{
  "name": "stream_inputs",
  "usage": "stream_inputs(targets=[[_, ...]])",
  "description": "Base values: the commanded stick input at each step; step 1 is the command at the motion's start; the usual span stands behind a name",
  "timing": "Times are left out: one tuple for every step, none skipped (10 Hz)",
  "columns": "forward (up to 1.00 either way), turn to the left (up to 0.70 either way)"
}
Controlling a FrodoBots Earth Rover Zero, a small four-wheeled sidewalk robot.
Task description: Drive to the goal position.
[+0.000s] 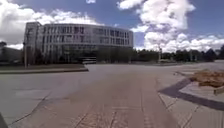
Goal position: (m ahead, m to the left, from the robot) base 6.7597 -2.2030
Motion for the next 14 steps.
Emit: stream_inputs(targets=[[0.70, 0.00], [0.70, 0.00], [0.70, 0.00], [0.70, 0.00], [0.70, 0.00], [0.70, 0.00], [0.70, 0.00], [0.70, 0.00], [0.70, 0.00], [0.70, 0.00], [0.70, 0.00], [0.70, 0.00], [0.70, 0.00], [0.70, 0.00]])
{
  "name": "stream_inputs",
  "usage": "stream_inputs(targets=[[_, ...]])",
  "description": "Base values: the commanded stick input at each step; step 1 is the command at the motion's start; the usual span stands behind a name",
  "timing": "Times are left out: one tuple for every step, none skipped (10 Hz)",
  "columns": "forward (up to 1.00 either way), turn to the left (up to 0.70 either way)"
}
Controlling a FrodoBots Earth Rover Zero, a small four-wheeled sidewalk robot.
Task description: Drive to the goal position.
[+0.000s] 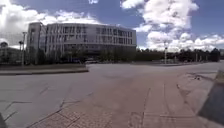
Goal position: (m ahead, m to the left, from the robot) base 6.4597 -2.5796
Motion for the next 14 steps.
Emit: stream_inputs(targets=[[0.70, 0.00], [0.70, 0.00], [0.70, 0.00], [0.70, 0.00], [0.70, 0.00], [0.70, 0.00], [0.70, 0.00], [0.70, 0.00], [0.70, 0.00], [0.70, 0.00], [0.70, 0.00], [0.70, 0.00], [0.70, 0.00], [0.70, 0.00]])
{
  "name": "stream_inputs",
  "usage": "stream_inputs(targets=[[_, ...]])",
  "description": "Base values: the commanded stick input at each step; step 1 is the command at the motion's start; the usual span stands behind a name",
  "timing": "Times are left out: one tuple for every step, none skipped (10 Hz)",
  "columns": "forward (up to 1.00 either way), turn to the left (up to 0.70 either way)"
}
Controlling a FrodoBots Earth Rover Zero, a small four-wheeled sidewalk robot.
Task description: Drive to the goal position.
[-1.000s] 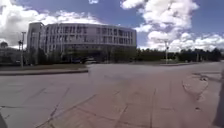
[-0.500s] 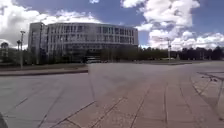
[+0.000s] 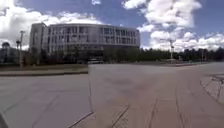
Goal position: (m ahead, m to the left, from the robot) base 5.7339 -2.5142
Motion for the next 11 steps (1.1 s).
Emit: stream_inputs(targets=[[0.70, 0.00], [0.70, 0.00], [0.70, 0.00], [0.70, 0.00], [0.70, 0.00], [0.70, -0.20], [0.70, -0.35], [0.70, -0.35], [0.70, -0.35], [0.70, -0.35], [0.70, -0.26]])
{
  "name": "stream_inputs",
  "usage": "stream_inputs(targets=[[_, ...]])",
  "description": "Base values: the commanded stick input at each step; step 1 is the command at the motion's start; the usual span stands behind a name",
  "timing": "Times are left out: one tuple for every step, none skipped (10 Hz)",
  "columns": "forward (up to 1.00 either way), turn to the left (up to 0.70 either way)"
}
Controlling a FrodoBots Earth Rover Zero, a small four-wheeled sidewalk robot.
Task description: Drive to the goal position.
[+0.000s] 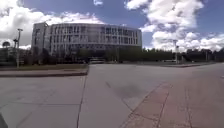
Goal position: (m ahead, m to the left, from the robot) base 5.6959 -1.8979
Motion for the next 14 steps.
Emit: stream_inputs(targets=[[0.70, -0.09], [0.70, 0.00], [0.70, 0.00], [0.70, 0.00], [0.70, 0.00], [0.70, 0.00], [0.70, 0.00], [0.70, 0.00], [0.70, 0.00], [0.70, 0.00], [0.70, 0.00], [0.70, 0.00], [0.70, 0.00], [0.70, 0.00]])
